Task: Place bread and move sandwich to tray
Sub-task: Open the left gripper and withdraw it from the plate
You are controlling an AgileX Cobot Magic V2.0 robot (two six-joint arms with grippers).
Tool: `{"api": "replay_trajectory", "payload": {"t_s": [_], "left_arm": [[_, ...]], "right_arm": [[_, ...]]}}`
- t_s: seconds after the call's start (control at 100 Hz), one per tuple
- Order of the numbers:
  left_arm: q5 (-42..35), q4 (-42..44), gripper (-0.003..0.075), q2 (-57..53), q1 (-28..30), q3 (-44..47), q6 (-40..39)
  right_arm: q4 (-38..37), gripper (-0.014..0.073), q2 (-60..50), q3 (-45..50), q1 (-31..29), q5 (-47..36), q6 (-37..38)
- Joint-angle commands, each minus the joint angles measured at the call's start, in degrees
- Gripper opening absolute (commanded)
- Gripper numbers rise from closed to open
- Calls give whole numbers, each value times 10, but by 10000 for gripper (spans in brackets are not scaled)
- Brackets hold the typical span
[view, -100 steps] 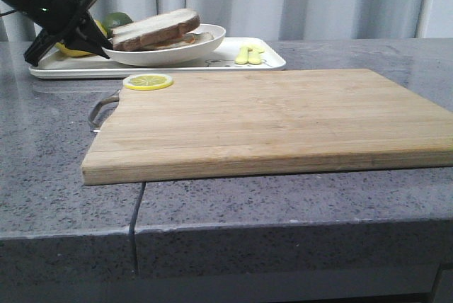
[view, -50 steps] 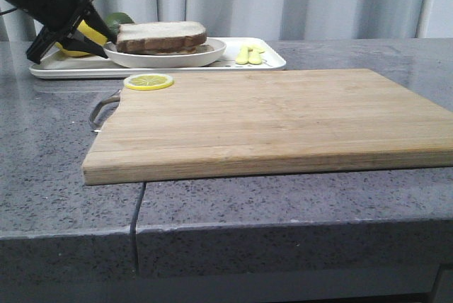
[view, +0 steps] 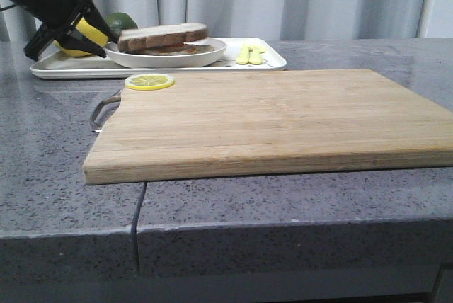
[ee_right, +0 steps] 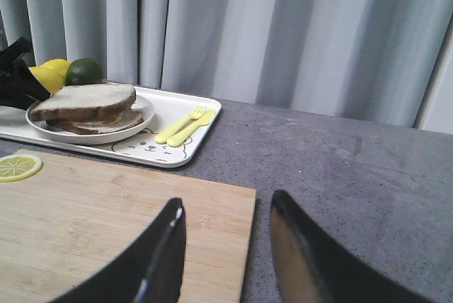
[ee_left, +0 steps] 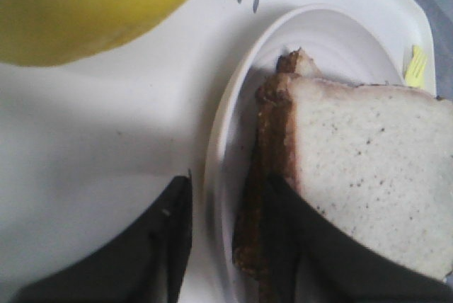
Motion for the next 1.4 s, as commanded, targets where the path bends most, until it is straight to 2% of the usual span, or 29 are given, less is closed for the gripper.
{"api": "replay_trajectory", "payload": {"t_s": [0.0, 0.23, 0.4, 0.59, 0.73, 0.97, 1.16, 1.28, 1.39], "left_arm": [[12, 19, 224, -45, -3, -39, -26], [56, 51, 224, -45, -3, -96, -43], [121, 103, 224, -45, 2, -134, -58], [177, 105, 223, -64, 19, -189, -61], [179, 110, 223, -103, 24, -222, -54], [151, 181, 223, -196, 10, -229, -26], [96, 229, 222, -277, -45, -164, 21], [32, 313, 222, -351, -99, -58, 24], [-89, 328, 222, -443, -136, 91, 24]], "right_arm": [[-23, 309, 1, -16, -2, 13, 1], [-23, 309, 1, -16, -2, 13, 1], [-23, 309, 1, -16, -2, 10, 1], [-23, 309, 1, -16, -2, -2, 1], [-23, 309, 1, -16, -2, -3, 1], [-23, 309, 1, -16, -2, -5, 1], [-23, 309, 1, -18, -2, -8, 1], [-27, 309, 1, -18, -2, -19, 1], [-27, 309, 1, -18, -2, -20, 1]]}}
